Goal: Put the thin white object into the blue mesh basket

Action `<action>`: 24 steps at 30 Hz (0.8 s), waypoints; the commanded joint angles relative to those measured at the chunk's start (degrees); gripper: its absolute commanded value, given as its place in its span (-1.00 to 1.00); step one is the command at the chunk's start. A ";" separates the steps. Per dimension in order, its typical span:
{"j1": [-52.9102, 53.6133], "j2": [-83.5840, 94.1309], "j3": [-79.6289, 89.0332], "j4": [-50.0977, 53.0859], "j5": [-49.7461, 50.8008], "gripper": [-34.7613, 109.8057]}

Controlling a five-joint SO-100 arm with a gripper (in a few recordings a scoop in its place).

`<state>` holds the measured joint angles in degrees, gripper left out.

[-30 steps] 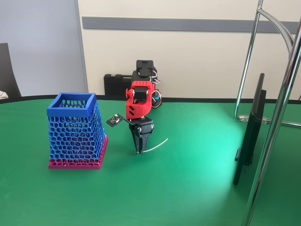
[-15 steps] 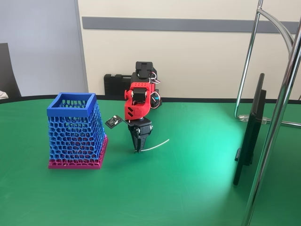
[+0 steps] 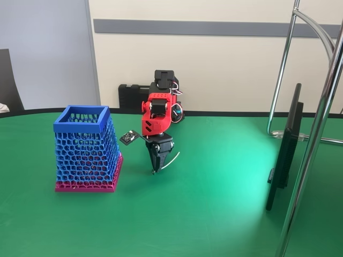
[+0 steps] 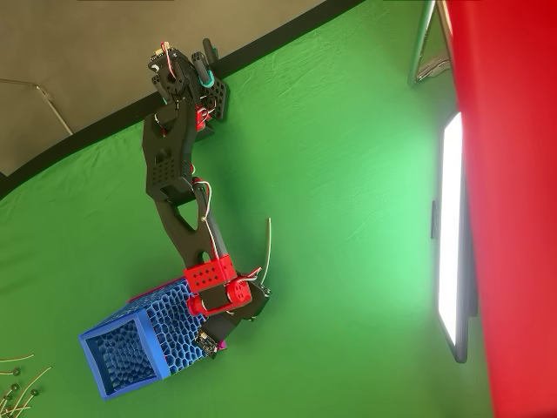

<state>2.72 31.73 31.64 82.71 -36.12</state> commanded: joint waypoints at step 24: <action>3.69 10.02 -19.51 -6.06 -8.00 -0.49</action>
<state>5.98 36.30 14.77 78.57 -43.07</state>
